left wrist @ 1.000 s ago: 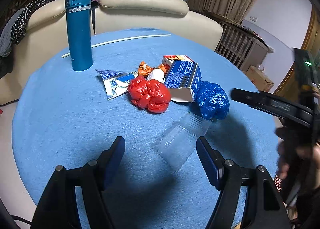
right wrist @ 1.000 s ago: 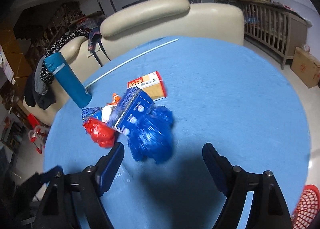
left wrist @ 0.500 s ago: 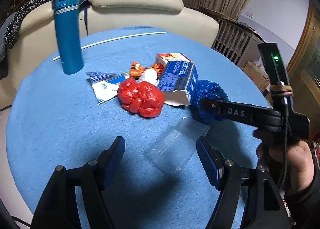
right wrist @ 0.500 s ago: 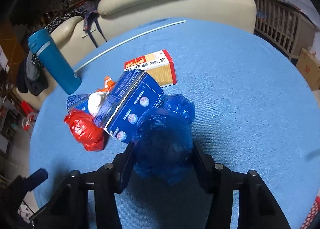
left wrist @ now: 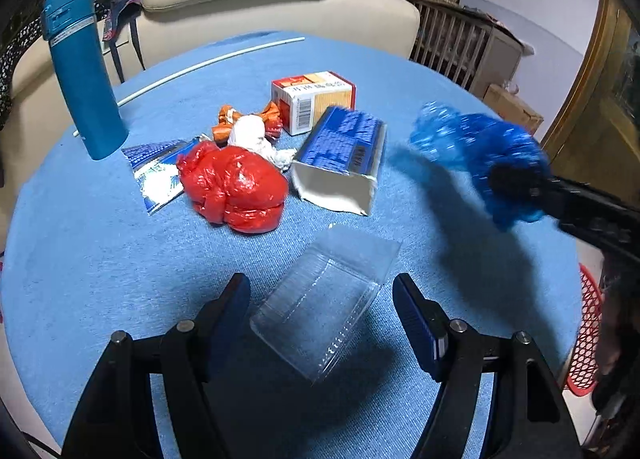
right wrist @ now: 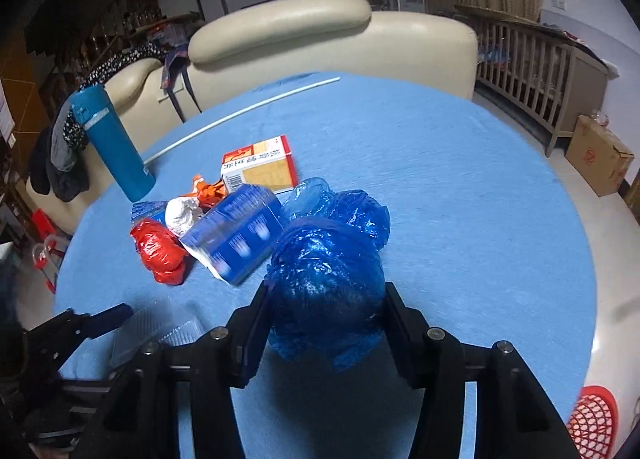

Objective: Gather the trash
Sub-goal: 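Grasp the clear plastic tray with the left tool while the right tool grasps the blue bag, then carry the clear tray and blue bag to the red basket and release both, then return both tools to the table and grasp the blue box with the right tool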

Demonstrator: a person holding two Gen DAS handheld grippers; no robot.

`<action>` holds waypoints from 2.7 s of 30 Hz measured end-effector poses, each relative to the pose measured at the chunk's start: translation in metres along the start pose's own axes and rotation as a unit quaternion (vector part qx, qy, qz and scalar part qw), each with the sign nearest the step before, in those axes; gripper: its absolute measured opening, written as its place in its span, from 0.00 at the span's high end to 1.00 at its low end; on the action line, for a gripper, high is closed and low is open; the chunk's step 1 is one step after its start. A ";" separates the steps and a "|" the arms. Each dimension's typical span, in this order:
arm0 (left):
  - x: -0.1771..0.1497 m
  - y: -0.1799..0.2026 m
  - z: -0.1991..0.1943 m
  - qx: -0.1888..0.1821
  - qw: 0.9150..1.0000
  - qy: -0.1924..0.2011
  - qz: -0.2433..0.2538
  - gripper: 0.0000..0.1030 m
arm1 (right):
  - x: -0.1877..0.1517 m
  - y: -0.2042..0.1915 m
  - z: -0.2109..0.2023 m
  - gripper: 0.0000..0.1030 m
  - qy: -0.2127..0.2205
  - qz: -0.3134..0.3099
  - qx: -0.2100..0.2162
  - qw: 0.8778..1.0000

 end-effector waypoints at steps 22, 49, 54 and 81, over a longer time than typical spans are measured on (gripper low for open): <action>0.032 0.054 -0.039 -0.041 0.998 0.041 0.011 0.86 | -0.019 0.086 -0.086 0.46 0.045 0.028 -0.063 0.997; -0.002 0.335 -0.042 -0.245 0.946 -0.001 0.213 0.86 | -0.172 0.271 -0.191 0.44 -0.049 0.150 -0.235 0.959; -0.018 0.361 -0.026 -0.248 0.940 -0.026 0.234 0.85 | -0.184 0.276 -0.193 0.41 -0.060 0.164 -0.233 0.957; 0.026 0.189 -0.022 -0.118 0.989 0.026 0.086 0.34 | -0.097 0.172 -0.128 0.21 -0.066 0.029 -0.153 0.986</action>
Point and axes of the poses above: each gripper's, at about its wrist camera, not at the fingertips, and z roughly the way its jaws point, y to its right, x to its top, the point moved 9 cm from there along z, roughly the way its jaws point, and after that the axes turned 11 degrees about y, right-handed, at the moved point
